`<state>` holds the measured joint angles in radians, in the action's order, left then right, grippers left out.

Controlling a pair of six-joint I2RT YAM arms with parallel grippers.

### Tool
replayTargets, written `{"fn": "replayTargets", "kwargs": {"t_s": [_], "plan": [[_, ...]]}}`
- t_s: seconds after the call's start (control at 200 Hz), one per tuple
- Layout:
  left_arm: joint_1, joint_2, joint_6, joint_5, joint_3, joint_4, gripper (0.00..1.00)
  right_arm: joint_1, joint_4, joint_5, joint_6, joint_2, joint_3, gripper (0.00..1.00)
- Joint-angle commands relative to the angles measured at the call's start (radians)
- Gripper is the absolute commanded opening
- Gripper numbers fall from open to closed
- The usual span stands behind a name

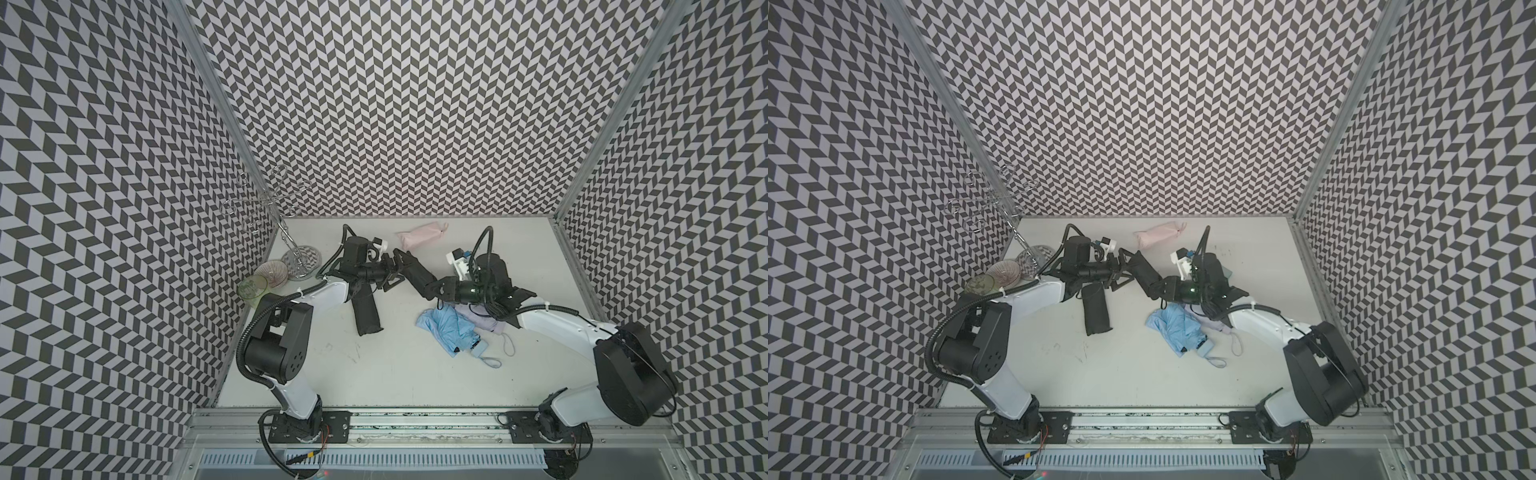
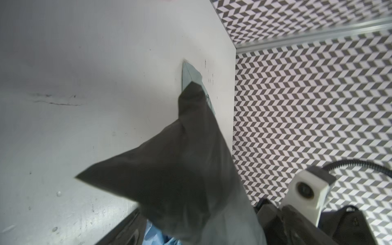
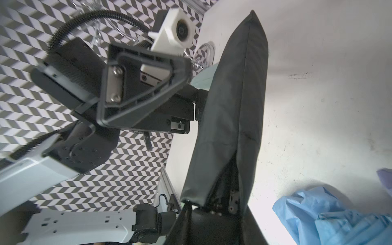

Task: Take umbrellas out of sleeves
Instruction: Pick up the umbrella from the center of the board, then take out the umbrella from the umbrella sleeve.

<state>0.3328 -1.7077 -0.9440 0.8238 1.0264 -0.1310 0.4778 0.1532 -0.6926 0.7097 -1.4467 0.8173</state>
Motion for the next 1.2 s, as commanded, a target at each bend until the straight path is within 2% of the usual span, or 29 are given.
{"fn": "replayTargets", "kwargs": {"t_s": [0.0, 0.085, 0.19, 0.265, 0.426, 0.636, 0.786, 0.946, 1.072, 1.192], "plan": [[-0.019, 0.043, 0.246, 0.064, 0.027, 0.165, 1.00, -0.052, 0.169, -0.225, 0.014, 0.073, 0.000, 0.06], [-0.047, 0.071, 0.307, 0.092, 0.017, 0.183, 1.00, -0.076, 0.130, -0.309, -0.001, 0.090, -0.014, 0.05], [-0.083, 0.078, 0.436, 0.140, 0.061, 0.302, 1.00, -0.085, 0.122, -0.374, 0.008, 0.127, -0.038, 0.04], [-0.102, 0.093, 0.483, 0.167, 0.070, 0.338, 1.00, -0.087, 0.123, -0.411, 0.027, 0.148, -0.055, 0.03], [-0.100, 0.153, 0.443, 0.227, 0.021, 0.238, 1.00, -0.097, 0.084, -0.458, 0.031, 0.180, -0.062, 0.02], [-0.091, 0.210, 0.475, 0.273, -0.011, 0.242, 0.98, -0.116, -0.057, -0.528, -0.040, 0.181, -0.026, 0.02], [-0.090, 0.223, 0.522, 0.267, -0.008, 0.304, 0.91, -0.120, -0.194, -0.542, -0.125, 0.180, 0.006, 0.02], [-0.083, 0.231, 0.582, 0.250, -0.010, 0.367, 0.87, -0.121, -0.206, -0.556, -0.126, 0.188, 0.000, 0.02], [-0.071, 0.233, 0.636, 0.224, -0.003, 0.434, 0.86, -0.122, -0.240, -0.557, -0.150, 0.188, 0.011, 0.02], [-0.060, 0.229, 0.693, 0.151, 0.013, 0.503, 0.90, -0.122, -0.238, -0.563, -0.150, 0.187, 0.008, 0.01]]}}
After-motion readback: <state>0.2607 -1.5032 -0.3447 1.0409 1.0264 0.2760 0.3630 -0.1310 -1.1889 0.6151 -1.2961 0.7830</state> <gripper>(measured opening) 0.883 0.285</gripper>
